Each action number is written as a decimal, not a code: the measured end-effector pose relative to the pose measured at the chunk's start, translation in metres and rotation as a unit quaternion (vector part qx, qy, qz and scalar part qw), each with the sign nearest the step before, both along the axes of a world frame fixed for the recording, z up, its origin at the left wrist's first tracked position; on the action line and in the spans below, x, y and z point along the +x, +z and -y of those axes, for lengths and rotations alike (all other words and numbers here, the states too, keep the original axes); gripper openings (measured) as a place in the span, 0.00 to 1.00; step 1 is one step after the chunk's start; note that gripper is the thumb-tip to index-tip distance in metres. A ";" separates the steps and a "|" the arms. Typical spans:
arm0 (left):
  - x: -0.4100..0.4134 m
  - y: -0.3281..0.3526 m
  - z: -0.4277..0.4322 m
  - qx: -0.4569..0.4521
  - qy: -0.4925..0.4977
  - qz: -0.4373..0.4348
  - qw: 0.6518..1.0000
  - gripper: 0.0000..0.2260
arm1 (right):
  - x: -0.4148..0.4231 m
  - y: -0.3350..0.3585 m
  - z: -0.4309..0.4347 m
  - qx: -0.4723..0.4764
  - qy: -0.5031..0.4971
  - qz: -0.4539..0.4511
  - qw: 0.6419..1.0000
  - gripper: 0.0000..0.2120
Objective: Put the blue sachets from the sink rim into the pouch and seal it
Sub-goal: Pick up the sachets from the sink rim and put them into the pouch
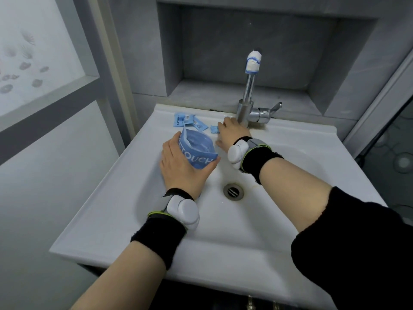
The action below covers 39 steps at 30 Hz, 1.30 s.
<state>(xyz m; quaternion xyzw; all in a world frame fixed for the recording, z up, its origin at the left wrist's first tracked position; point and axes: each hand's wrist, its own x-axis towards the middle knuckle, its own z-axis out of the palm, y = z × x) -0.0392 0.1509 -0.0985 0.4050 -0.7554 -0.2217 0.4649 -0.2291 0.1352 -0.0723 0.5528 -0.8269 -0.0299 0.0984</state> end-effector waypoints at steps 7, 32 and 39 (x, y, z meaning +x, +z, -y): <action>0.003 0.001 -0.001 0.015 -0.004 -0.003 1.000 0.44 | -0.007 -0.002 -0.017 -0.065 -0.017 -0.007 0.998 0.14; -0.002 -0.007 -0.012 0.016 -0.166 0.121 0.979 0.46 | 0.035 -0.021 -0.154 -0.445 -0.161 0.500 0.725 0.10; -0.003 -0.008 -0.015 -0.037 -0.199 0.163 0.966 0.45 | 0.039 -0.022 -0.152 -0.430 -0.146 0.495 0.741 0.13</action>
